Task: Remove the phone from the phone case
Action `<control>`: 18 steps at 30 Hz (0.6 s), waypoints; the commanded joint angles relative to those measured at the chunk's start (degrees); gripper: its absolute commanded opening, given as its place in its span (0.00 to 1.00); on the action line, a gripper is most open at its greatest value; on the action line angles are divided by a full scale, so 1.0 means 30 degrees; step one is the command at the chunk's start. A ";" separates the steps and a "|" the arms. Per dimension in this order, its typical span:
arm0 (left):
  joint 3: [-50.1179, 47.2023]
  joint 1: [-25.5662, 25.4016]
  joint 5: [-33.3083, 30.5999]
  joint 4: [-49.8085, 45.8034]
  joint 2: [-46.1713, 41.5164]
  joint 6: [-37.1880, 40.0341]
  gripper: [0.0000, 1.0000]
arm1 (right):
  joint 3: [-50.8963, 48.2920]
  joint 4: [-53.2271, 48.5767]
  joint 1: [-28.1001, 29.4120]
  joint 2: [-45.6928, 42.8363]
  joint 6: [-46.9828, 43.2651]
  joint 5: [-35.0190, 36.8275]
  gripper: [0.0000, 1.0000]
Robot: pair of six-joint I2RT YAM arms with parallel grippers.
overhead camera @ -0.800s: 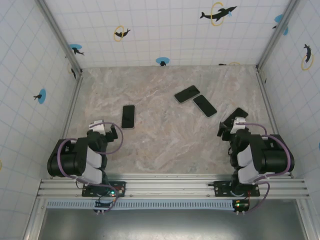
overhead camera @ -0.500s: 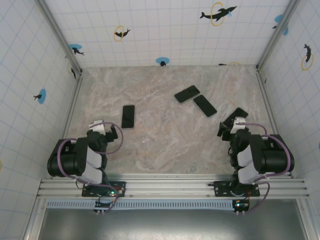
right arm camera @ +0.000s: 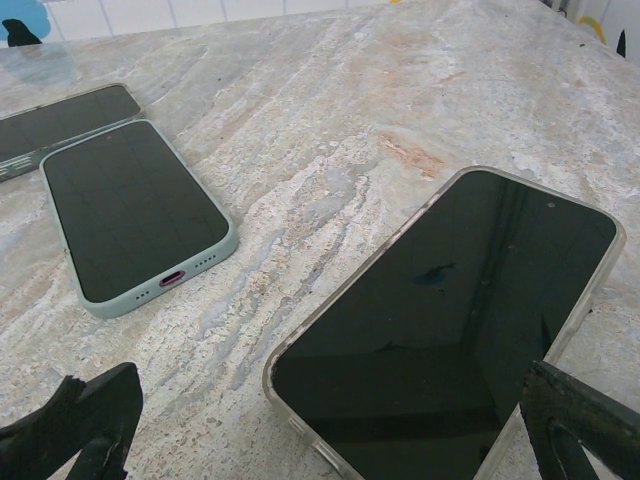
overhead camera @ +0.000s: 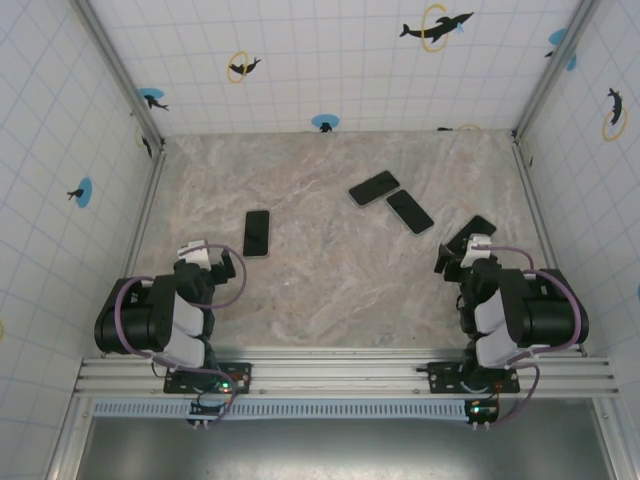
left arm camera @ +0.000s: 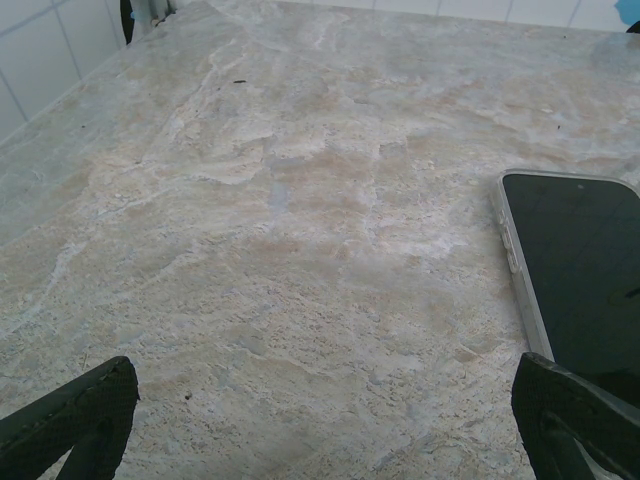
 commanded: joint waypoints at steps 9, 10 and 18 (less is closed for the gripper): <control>0.2886 -0.0796 -0.1164 -0.7779 -0.4404 -0.0109 0.98 | 0.0696 -0.4671 0.0051 -0.4816 -0.0148 -0.0186 0.99; 0.3512 -0.0970 -0.1101 -0.9225 -0.4984 -0.0247 0.98 | 0.0914 -0.5128 0.0057 -0.5337 -0.0056 -0.0404 0.99; 1.1222 -0.1985 -0.2567 -2.2622 -0.5464 -0.4755 0.98 | 0.4605 -1.2182 0.1132 -0.8197 0.0144 -0.2680 0.99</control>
